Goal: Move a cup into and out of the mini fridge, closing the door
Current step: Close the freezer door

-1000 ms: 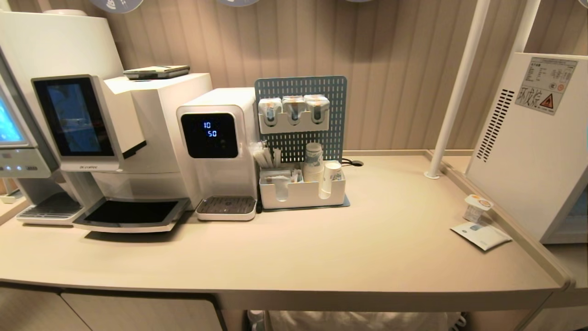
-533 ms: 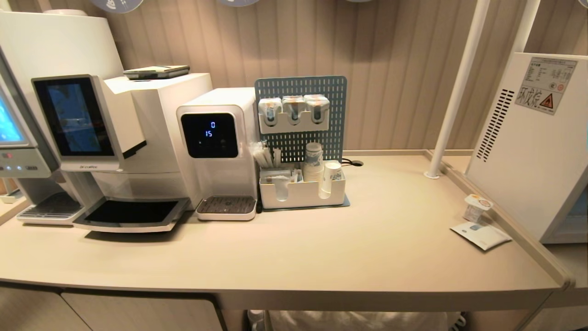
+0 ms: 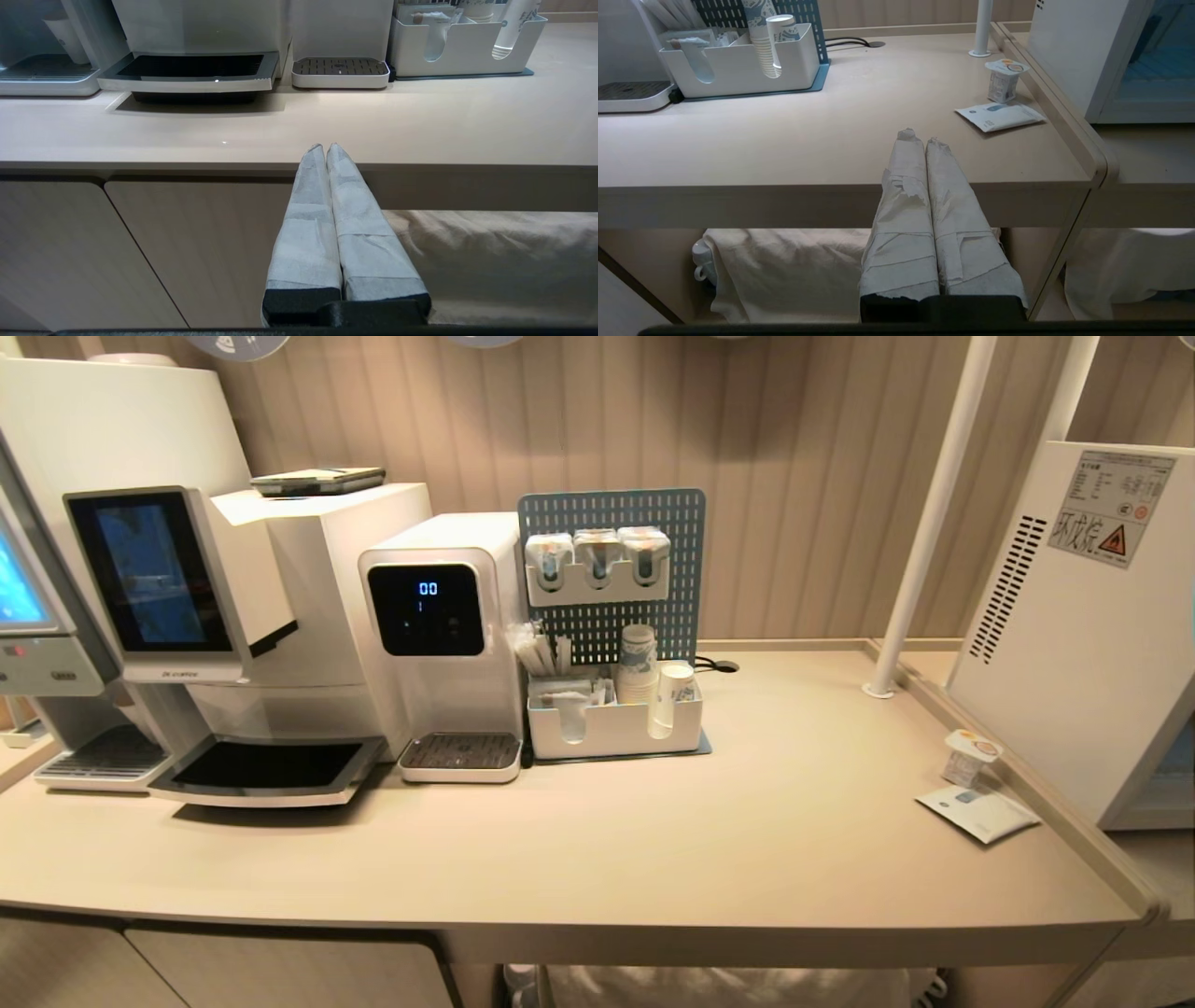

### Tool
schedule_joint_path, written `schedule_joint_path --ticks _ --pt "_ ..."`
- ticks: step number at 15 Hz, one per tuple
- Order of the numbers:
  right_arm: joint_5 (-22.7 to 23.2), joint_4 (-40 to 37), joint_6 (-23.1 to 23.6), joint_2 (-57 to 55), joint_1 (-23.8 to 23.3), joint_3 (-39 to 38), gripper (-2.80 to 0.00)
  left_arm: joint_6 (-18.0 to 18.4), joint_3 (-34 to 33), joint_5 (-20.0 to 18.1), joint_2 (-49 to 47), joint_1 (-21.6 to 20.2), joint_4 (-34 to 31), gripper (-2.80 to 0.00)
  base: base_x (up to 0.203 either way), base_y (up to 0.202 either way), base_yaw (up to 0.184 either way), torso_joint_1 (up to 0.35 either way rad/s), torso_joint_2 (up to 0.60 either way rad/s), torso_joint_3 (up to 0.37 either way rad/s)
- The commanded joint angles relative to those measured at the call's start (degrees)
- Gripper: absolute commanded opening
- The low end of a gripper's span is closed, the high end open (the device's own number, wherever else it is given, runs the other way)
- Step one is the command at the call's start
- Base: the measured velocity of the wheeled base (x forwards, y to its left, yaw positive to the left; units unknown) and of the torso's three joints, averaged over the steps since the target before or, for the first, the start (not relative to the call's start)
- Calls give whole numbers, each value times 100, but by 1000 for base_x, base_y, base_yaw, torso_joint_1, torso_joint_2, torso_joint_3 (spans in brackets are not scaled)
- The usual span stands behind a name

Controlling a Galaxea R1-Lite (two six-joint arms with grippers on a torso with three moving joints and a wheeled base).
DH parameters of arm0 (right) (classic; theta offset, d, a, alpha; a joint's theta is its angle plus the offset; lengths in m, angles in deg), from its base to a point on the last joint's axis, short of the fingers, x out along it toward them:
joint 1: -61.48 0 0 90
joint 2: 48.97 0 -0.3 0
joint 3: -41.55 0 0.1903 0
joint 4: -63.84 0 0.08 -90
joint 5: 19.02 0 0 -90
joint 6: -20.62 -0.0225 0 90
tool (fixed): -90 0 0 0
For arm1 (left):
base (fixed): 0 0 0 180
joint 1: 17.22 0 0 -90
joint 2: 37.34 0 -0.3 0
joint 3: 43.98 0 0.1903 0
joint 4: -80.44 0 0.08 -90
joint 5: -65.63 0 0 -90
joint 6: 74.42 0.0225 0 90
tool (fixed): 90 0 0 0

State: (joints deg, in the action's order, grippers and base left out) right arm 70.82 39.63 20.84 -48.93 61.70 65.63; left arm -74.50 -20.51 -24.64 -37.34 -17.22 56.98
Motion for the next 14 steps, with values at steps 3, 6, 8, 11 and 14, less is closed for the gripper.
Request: schedule_joint_path --ticks 3,6,8,11,14 --pt "-2 -4 4 -22 4 -18 -280 0 -1 0 9 0 10 -280 -152 0 3 4 6 -2" --pt "-2 -4 4 -22 4 -18 -280 -9 -1 -8 9 0 19 -280 -109 0 0 2 -2 1" --pt "-2 -4 4 -22 4 -18 -280 -8 -1 -8 9 0 19 -280 0 0 0 0 0 0" --pt "-2 -4 4 -22 4 -18 -280 -8 -1 -8 9 0 19 -280 0 -17 6 0 -1 1" --pt "-2 -13 4 -22 4 -18 -280 0 -1 -8 9 0 19 -280 1 -158 7 4 1 4"
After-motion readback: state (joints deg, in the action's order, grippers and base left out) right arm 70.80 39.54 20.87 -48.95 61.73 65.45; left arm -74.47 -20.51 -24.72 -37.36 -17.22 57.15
